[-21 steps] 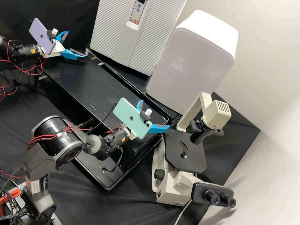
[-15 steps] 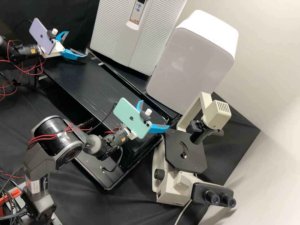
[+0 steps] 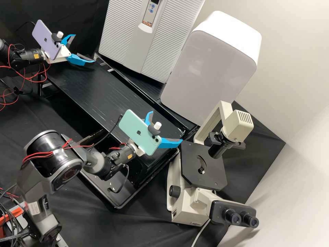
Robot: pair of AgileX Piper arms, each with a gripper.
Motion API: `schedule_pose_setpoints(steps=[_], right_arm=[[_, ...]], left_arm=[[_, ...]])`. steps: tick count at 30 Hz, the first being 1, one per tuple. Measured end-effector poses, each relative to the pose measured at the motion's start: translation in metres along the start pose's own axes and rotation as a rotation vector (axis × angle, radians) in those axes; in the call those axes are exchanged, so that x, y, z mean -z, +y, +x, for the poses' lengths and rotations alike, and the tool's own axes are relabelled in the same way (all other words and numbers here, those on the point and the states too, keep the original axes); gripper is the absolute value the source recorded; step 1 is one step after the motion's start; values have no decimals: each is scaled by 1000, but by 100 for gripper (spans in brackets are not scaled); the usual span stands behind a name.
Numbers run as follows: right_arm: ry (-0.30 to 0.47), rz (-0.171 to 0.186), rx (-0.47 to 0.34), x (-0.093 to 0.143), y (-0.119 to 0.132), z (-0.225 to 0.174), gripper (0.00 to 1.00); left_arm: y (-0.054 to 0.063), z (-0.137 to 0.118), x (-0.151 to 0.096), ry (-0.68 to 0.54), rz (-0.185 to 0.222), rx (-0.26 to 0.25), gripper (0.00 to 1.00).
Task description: Place the petri dish on the microscope
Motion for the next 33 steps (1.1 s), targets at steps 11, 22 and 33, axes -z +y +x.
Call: schedule_pose_setpoints(steps=[11, 22, 33], right_arm=[[136, -6, -10, 21, -4, -26, 100], [158, -26, 97, 25, -31, -32, 100], [120, -29, 131, 17, -40, -29, 100]], left_arm=[[0, 0, 0, 0, 0, 0, 100], [0, 0, 0, 0, 0, 0, 100], [0, 0, 0, 0, 0, 0, 100]])
